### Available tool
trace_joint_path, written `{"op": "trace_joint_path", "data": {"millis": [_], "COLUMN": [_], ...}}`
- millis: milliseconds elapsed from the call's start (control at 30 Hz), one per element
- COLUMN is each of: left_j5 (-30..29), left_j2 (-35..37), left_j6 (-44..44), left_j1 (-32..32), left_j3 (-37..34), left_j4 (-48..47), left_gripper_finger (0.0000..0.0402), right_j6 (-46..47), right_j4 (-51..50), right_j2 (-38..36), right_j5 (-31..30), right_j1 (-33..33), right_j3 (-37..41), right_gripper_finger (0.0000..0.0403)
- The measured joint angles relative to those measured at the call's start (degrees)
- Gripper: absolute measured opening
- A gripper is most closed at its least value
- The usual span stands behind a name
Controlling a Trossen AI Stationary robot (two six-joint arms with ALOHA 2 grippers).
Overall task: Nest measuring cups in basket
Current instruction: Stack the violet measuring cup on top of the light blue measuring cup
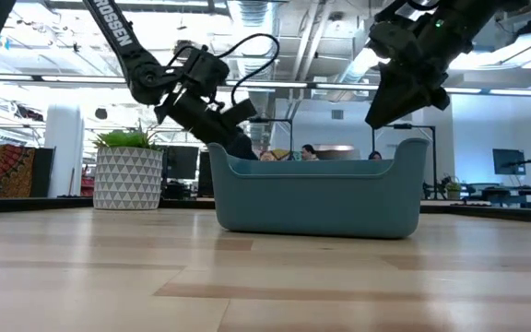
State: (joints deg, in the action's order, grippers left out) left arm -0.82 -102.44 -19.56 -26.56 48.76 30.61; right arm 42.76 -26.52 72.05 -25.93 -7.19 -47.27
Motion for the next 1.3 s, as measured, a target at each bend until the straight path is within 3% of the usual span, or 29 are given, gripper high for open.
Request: {"op": "trace_joint_path", "data": {"millis": [300, 600, 700, 833, 1100, 1300], "left_j5": [3.2, 3.3, 6.9, 13.6, 14.0, 13.9], "left_j2": [0.1, 1.6, 1.6, 1.4, 1.1, 1.1], "left_j6": [0.3, -4.0, -7.2, -8.7, -9.7, -8.3], "left_j1": [-4.0, -3.8, -3.8, -3.8, -5.1, -7.1], "left_j3": [3.5, 3.5, 3.5, 3.5, 3.5, 4.4], "left_j4": [-0.8, -14.0, -18.9, -20.4, -12.0, -11.9], "left_gripper_finger": [0.0135, 0.0135, 0.0132, 0.0109, 0.0045, 0.0006], "right_j6": [0.8, 0.8, 0.9, 1.0, 2.3, 3.0], "right_j4": [0.0, -0.4, -0.4, 0.0, 0.0, 0.0], "right_j2": [0.0, 0.0, 0.0, 0.0, 0.0, 0.0], "right_j5": [-0.2, -1.7, -2.7, -3.1, -3.0, -4.2], "right_j1": [-0.3, -2.3, -2.2, -2.2, -3.3, -4.4], "right_j3": [0.0, 0.0, 0.0, 0.0, 0.0, 0.0], "right_gripper_finger": [0.0107, 0.0107, 0.0107, 0.0107, 0.0107, 0.0107]}}
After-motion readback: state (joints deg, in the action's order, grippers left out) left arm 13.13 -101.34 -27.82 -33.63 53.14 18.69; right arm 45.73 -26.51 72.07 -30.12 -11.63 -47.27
